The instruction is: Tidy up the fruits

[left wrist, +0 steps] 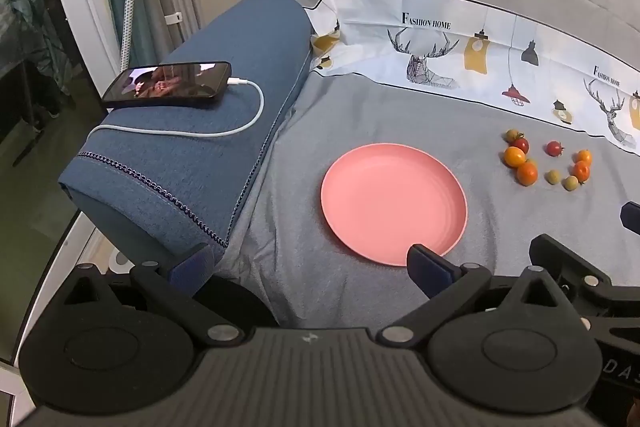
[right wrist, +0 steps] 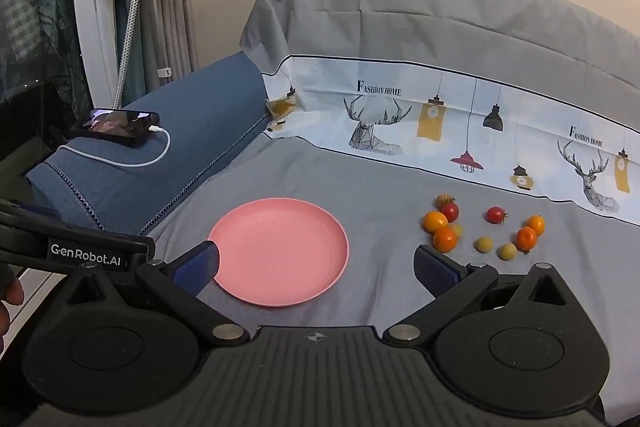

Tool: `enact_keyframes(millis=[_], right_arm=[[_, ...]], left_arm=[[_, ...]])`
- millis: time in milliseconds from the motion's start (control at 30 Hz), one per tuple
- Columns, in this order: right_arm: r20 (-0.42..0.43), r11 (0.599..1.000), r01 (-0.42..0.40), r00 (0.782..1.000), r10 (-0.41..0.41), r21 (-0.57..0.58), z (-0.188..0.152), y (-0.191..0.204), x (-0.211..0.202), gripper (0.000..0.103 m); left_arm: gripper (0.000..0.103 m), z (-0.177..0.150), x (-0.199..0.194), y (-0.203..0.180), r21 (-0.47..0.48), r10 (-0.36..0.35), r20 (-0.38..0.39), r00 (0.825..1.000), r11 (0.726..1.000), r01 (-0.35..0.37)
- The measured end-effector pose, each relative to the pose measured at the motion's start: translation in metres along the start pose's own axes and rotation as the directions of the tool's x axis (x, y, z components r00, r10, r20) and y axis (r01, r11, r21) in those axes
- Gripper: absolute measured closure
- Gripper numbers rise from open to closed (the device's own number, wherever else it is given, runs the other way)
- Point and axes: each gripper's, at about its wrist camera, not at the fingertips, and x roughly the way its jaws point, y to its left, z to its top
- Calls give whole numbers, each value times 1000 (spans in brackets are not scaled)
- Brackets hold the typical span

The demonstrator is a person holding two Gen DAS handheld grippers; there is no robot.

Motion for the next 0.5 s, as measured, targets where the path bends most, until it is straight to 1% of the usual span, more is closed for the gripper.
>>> enact_keyframes(millis=[67, 100, 233, 300, 500], right_arm=[[-3, 1000, -1, 1000, 1, 1, 2, 0, 3, 1], [-5, 1000, -1, 1000, 1, 2, 2, 0, 4, 1], [-7, 1000, 1, 1000, -1, 8, 3, 1, 6, 1], [-7, 1000, -4, 1000, 4, 7, -1, -1, 1, 1], [-6, 1000, -4, 1000, 4, 6, -2, -2, 4, 1]], left_arm=[[0, -5, -2, 0, 3, -2, 11, 1000, 1000, 2], [0, -2, 1, 0, -6, -13, -22, 1000, 1000, 13], [0, -2, 3, -1, -3, -13, -25, 1000, 1000, 13], [0, -4, 0, -1, -2, -5, -9, 1000, 1000, 5], [0, -4, 1, -2, 0, -9, -18, 1000, 1000, 9]])
